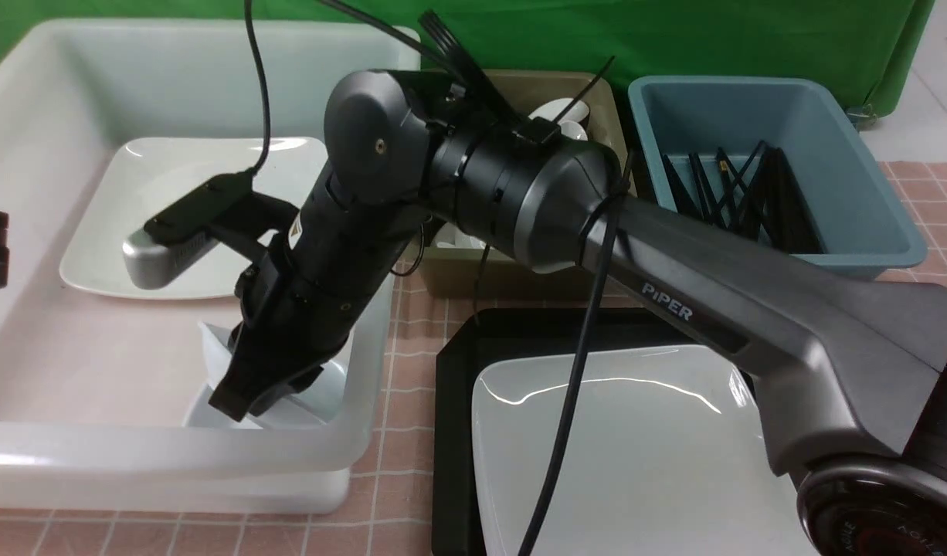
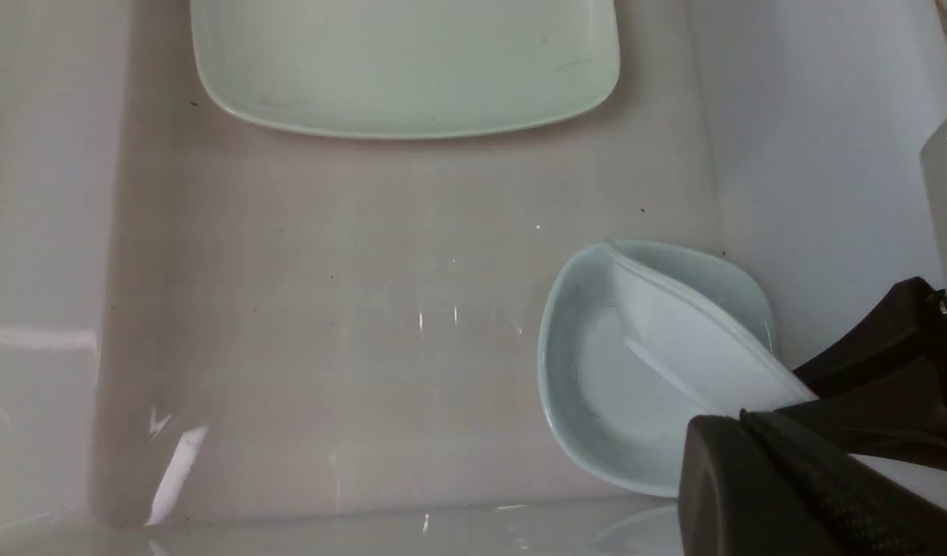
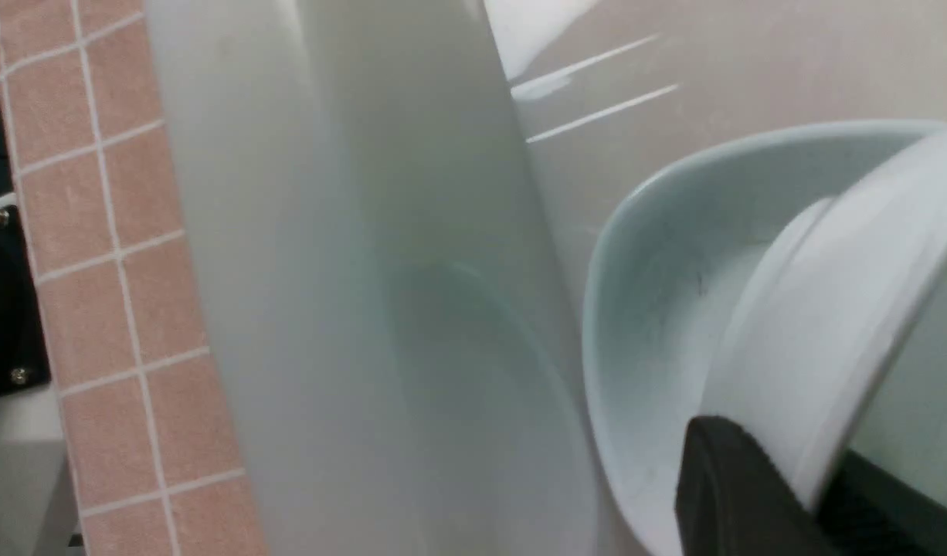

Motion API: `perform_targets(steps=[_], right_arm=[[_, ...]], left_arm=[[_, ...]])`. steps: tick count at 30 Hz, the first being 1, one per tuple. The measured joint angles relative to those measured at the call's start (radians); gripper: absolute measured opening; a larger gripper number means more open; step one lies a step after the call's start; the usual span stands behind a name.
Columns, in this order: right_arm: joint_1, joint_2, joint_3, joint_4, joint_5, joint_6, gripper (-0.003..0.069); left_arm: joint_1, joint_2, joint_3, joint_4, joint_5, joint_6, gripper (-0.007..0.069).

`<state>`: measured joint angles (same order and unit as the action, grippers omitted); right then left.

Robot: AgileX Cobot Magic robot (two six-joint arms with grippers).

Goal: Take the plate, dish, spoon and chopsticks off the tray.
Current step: Use the right arm to put the small plate into the large storage box on the left, then use the right arm to grab a small plate from the dinner plate

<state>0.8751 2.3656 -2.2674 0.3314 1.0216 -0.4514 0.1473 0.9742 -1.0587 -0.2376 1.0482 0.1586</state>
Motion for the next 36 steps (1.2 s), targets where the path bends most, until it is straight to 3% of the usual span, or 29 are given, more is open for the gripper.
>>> perform_targets(steps=[4, 12, 18, 24, 26, 27, 29, 34, 36], right_arm=[[0.0, 0.0, -0.001, -0.002, 0.0, -0.002, 0.0108], [0.001, 0.001, -0.061, -0.007, 0.106, 0.024, 0.0374], [0.001, -0.003, -0.191, -0.009, 0.109, 0.124, 0.0407], [-0.005, -0.095, -0.237, -0.175, 0.111, 0.226, 0.0304], [-0.022, -0.165, -0.191, -0.274, 0.111, 0.269, 0.0169], [-0.024, -0.178, -0.185, -0.278, 0.111, 0.271, 0.0158], [-0.048, -0.256, -0.103, -0.308, 0.111, 0.277, 0.0048], [-0.109, -0.415, 0.102, -0.361, 0.111, 0.28, 0.003], [-0.202, -0.514, 0.276, -0.393, 0.11, 0.28, 0.003]], left_arm=[[0.0, 0.0, 0.0, -0.012, -0.001, 0.01, 0.0], [0.0, 0.0, 0.0, -0.03, -0.004, 0.018, 0.0], [0.0, 0.0, 0.0, -0.038, -0.004, 0.018, 0.0], [-0.021, 0.0, 0.0, -0.069, -0.004, 0.044, 0.0], [-0.05, 0.0, 0.0, -0.069, -0.004, 0.047, 0.0], [-0.055, 0.0, 0.0, -0.069, -0.004, 0.047, 0.0], [-0.092, 0.0, 0.006, -0.069, -0.005, 0.051, 0.0], [-0.168, 0.001, 0.03, -0.069, -0.01, 0.071, 0.0], [-0.217, 0.012, 0.054, -0.072, -0.014, 0.078, 0.0]])
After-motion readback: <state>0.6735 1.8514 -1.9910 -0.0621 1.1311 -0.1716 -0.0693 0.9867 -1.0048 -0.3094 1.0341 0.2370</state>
